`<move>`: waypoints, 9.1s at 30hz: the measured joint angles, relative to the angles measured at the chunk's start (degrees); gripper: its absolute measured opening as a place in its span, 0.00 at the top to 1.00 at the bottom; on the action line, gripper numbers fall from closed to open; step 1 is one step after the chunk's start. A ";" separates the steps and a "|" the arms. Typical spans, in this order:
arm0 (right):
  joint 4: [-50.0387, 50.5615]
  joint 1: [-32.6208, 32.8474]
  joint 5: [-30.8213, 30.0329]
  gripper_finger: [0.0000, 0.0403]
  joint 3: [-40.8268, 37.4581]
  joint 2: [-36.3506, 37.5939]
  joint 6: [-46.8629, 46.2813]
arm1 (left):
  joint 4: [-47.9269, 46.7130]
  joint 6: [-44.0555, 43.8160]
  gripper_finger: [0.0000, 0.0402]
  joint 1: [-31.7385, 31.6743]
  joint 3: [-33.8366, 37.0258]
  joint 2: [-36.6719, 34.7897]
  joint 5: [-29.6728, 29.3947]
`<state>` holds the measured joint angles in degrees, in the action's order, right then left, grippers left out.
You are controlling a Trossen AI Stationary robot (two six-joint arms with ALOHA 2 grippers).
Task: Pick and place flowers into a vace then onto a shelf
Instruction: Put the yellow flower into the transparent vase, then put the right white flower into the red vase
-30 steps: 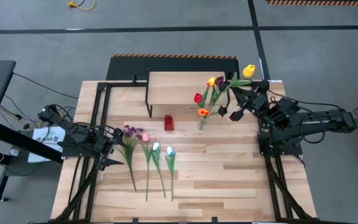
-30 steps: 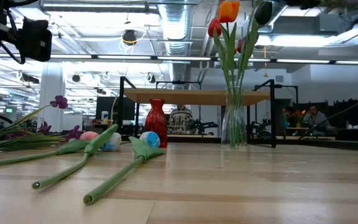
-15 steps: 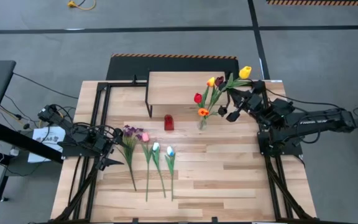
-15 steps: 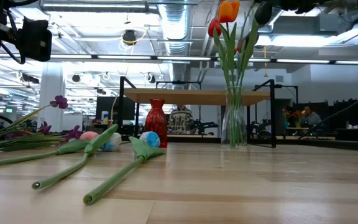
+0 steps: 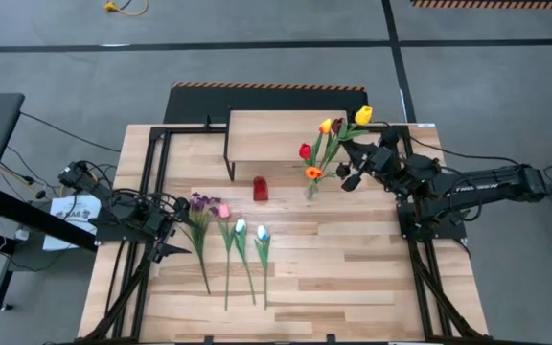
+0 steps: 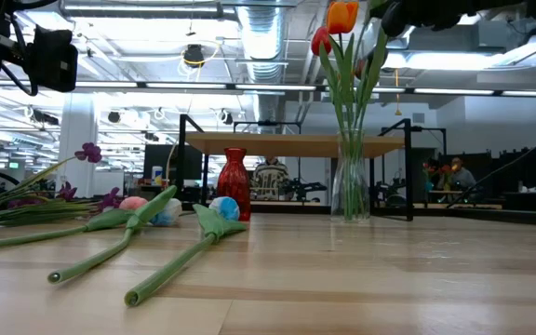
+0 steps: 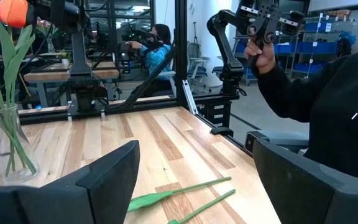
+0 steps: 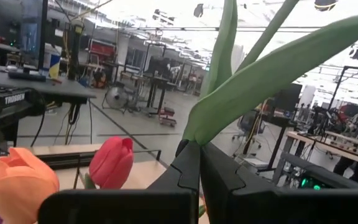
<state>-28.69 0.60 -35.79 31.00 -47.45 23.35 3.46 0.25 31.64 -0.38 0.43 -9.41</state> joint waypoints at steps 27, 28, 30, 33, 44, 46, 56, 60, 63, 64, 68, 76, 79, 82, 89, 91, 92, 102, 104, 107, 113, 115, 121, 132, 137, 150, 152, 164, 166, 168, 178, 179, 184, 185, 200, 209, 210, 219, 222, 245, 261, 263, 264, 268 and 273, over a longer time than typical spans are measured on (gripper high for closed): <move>8.32 0.01 4.42 1.00 0.00 5.72 -2.80 | -0.01 0.00 0.25 -0.01 0.02 0.00 0.02; 8.83 0.02 4.50 1.00 0.00 6.16 -2.83 | 0.00 0.00 0.25 -0.02 0.02 0.00 0.02; 9.54 0.00 4.60 1.00 0.00 6.89 -2.91 | 0.00 0.00 0.25 -0.02 0.02 0.02 0.02; 10.40 -0.14 5.75 1.00 0.00 7.55 -2.95 | 0.00 0.00 0.25 -0.02 0.02 0.00 0.00; 11.10 -11.38 20.70 1.00 0.00 7.53 -7.49 | 0.00 0.00 0.25 0.00 0.00 0.01 0.00; 11.18 -14.02 24.18 1.00 0.00 7.53 -8.53 | -0.01 0.00 0.25 -0.01 0.00 0.00 0.01; 12.37 -23.54 40.16 1.00 -0.36 9.12 -12.04 | -0.01 0.00 0.25 -0.02 0.02 0.01 0.02; 13.64 -23.69 41.82 1.00 -0.36 9.32 -11.38 | -0.01 0.00 0.25 -0.02 0.02 0.00 0.02; 13.71 -23.61 41.94 1.00 -0.37 9.29 -11.04 | -0.02 -0.02 0.25 -0.02 0.00 0.00 0.02; 13.68 -23.53 41.94 1.00 -0.37 9.33 -10.80 | -0.02 0.00 0.25 -0.02 0.00 0.02 0.00; 13.73 -23.52 41.97 1.00 -0.37 9.72 -9.93 | -0.01 -0.01 0.25 0.00 0.01 0.01 0.00; 7.48 -24.20 41.95 1.00 -6.57 15.65 -8.95 | -0.02 0.00 0.25 -0.02 0.00 0.00 0.00; 3.98 -25.29 41.97 1.00 -11.15 19.89 -9.78 | 0.00 0.00 0.25 -0.02 0.00 0.01 0.01; 2.44 -25.95 41.97 1.00 -14.21 23.28 -10.25 | -0.01 -0.01 0.25 -0.01 0.01 0.00 0.02; 0.45 -26.84 41.99 1.00 -16.87 26.49 -12.16 | 0.00 0.00 0.25 -0.02 0.00 0.01 0.00; -1.00 -26.84 41.99 1.00 -17.36 26.46 -12.85 | 0.00 0.00 0.25 -0.02 0.02 0.00 0.02; -0.98 -26.84 41.96 1.00 -17.38 26.46 -12.85 | 0.00 -0.02 0.25 0.00 0.02 0.02 0.00; -5.46 -26.84 41.79 1.00 -17.38 21.83 -13.31 | -0.01 -0.01 0.25 -0.02 0.02 0.01 0.01; -7.23 -26.84 41.77 1.00 -17.38 20.25 -13.34 | -0.02 -0.02 0.25 0.00 0.02 0.00 0.01; -8.92 -26.84 41.75 1.00 -17.38 18.45 -13.53 | -0.01 -0.02 0.25 -0.01 0.02 0.02 0.00; -10.88 -26.84 41.75 1.00 -17.38 15.21 -14.34 | -0.02 0.00 0.25 0.00 0.01 0.02 0.02; -10.77 -26.84 41.75 1.00 -17.38 14.29 -14.36 | -0.01 -0.01 0.25 -0.01 0.01 0.00 0.01; -10.82 -26.84 41.75 1.00 -17.38 12.01 -14.40 | -0.02 0.00 0.25 -0.01 0.02 0.02 0.01; -10.78 -26.84 41.96 1.00 -17.38 9.08 -14.40 | -0.02 0.00 0.25 0.00 0.00 0.02 0.00; -10.68 -26.83 44.08 1.00 -17.38 7.62 -14.40 | -0.01 -0.01 0.25 -0.01 0.01 0.01 0.01; -5.77 -26.84 44.98 1.00 -17.35 6.85 -12.75 | 0.00 -0.01 0.25 0.00 0.01 0.01 0.02; -4.87 -26.84 44.96 1.00 -17.35 6.85 -12.35 | -0.01 0.00 0.25 -0.02 0.02 0.02 0.02; -2.60 -26.84 44.98 1.00 -17.35 6.85 -11.24 | 0.00 -0.01 0.25 -0.01 0.00 0.00 0.00; -2.59 -26.84 44.98 1.00 -17.35 6.85 -10.86 | -0.01 0.00 0.25 0.00 0.02 0.00 0.02; -2.59 -26.84 44.98 1.00 -17.35 6.85 -10.60 | 0.00 0.00 0.25 -0.02 0.02 0.00 0.01; -1.31 -26.82 46.45 1.00 -17.35 6.85 -9.29 | -0.02 -0.02 0.25 -0.02 0.02 0.02 0.00; -1.31 -26.82 46.60 1.00 -17.35 6.85 -9.25 | 0.00 0.00 0.25 -0.02 0.02 0.00 0.00; 0.01 -26.84 47.18 1.00 -17.35 6.85 -8.50 | -0.02 0.00 0.25 -0.01 0.02 0.00 0.02; 0.37 -26.83 47.48 1.00 -17.35 6.85 -8.38 | 0.00 0.00 0.25 -0.02 0.00 0.00 0.02; 1.67 -26.84 48.90 1.00 -17.35 6.85 -7.91 | -0.01 0.00 0.25 -0.02 0.02 0.01 0.02; 6.28 -26.84 50.54 1.00 -14.83 6.79 -8.35 | 0.00 -0.02 0.25 -0.02 0.01 0.00 0.02; 6.29 -26.83 50.72 1.00 -14.68 6.41 -8.35 | -0.01 0.00 0.25 -0.01 0.01 0.01 0.02; 6.42 -26.45 50.80 1.00 -12.99 0.06 -8.46 | -0.01 -0.01 0.25 -0.01 0.01 0.00 0.00; 5.84 -26.45 50.80 1.00 -12.05 -1.87 -8.37 | -0.01 0.00 0.25 -0.02 0.00 0.00 0.02; 9.49 -26.48 49.22 0.75 -11.39 -4.12 -9.70 | 0.00 -0.02 0.25 0.00 0.02 0.00 0.02; 20.83 -26.45 49.31 0.70 -11.41 5.61 -10.29 | 0.00 -0.01 0.25 0.00 0.02 0.02 0.02; 22.60 -26.25 49.47 0.70 -11.41 6.74 -11.73 | -0.02 0.00 0.25 0.00 0.02 0.02 0.02; 23.62 -25.91 49.52 0.70 -11.43 7.33 -12.49 | -0.02 -0.01 0.25 0.00 0.02 0.01 0.00; 27.24 -22.61 49.66 0.70 -11.44 9.18 -13.82 | -0.01 -0.01 0.25 -0.02 0.02 0.01 0.01; 28.85 -16.59 49.68 0.71 -11.45 10.17 -16.11 | -0.02 -0.02 0.25 -0.02 0.02 0.00 0.00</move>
<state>0.16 -15.98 13.89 19.55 -37.28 7.24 3.44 0.23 31.62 -0.36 0.43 -9.41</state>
